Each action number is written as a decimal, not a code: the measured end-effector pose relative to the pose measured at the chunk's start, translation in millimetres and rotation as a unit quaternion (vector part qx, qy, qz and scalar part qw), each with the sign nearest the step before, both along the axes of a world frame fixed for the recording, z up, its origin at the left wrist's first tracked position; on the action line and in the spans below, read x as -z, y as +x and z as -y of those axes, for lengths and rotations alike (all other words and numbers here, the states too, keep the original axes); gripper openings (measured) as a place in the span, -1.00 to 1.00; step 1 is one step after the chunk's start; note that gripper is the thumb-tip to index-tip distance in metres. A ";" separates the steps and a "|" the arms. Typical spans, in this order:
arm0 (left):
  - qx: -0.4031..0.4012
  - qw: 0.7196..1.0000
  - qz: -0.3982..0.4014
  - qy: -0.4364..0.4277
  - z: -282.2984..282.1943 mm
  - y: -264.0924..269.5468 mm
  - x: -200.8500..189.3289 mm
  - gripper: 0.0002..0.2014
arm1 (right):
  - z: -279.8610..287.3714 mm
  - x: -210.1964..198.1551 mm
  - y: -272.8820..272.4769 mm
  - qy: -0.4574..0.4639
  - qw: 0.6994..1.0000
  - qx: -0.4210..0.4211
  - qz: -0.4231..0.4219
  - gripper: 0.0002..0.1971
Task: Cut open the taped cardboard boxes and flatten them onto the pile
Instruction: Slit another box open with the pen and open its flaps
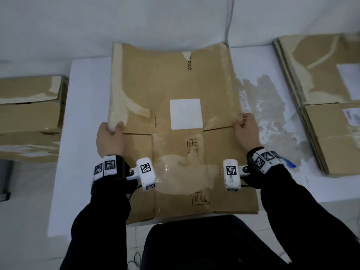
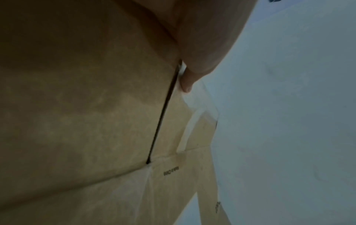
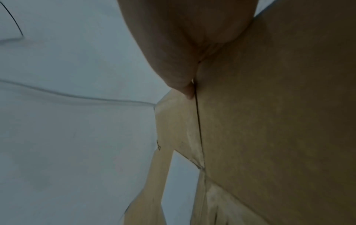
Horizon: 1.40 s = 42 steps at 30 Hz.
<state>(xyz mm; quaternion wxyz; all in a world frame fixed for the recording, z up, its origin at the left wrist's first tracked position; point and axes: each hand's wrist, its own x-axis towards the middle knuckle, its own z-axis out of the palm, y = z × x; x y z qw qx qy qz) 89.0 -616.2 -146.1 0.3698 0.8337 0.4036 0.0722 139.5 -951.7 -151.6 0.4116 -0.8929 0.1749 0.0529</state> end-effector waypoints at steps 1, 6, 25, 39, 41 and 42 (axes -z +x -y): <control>0.002 1.000 0.027 -0.004 9.6 -0.8 -7.3 -0.71 | 12.7 -8.6 0.4 0.001 1.000 0.009 0.019 -0.74; 0.040 0.985 0.117 -0.119 93.0 15.1 -48.6 -0.73 | 109.1 -61.2 7.6 0.033 0.995 0.041 0.079 -0.60; 0.148 0.966 0.036 -0.211 528.3 141.1 -9.9 -0.76 | 521.3 -59.0 94.8 -0.143 0.989 0.013 -0.026 -0.49; 0.289 0.944 -0.153 -0.048 587.6 146.8 34.0 0.04 | 484.6 20.6 57.9 -0.200 0.935 -0.127 -0.266 0.12; 0.295 0.938 -0.183 -0.012 588.5 152.6 30.4 0.05 | 486.7 21.4 61.4 -0.204 0.932 -0.124 -0.271 0.12; 0.300 0.932 -0.201 0.010 588.4 153.5 27.2 0.04 | 487.8 21.9 62.7 -0.205 0.931 -0.129 -0.272 0.11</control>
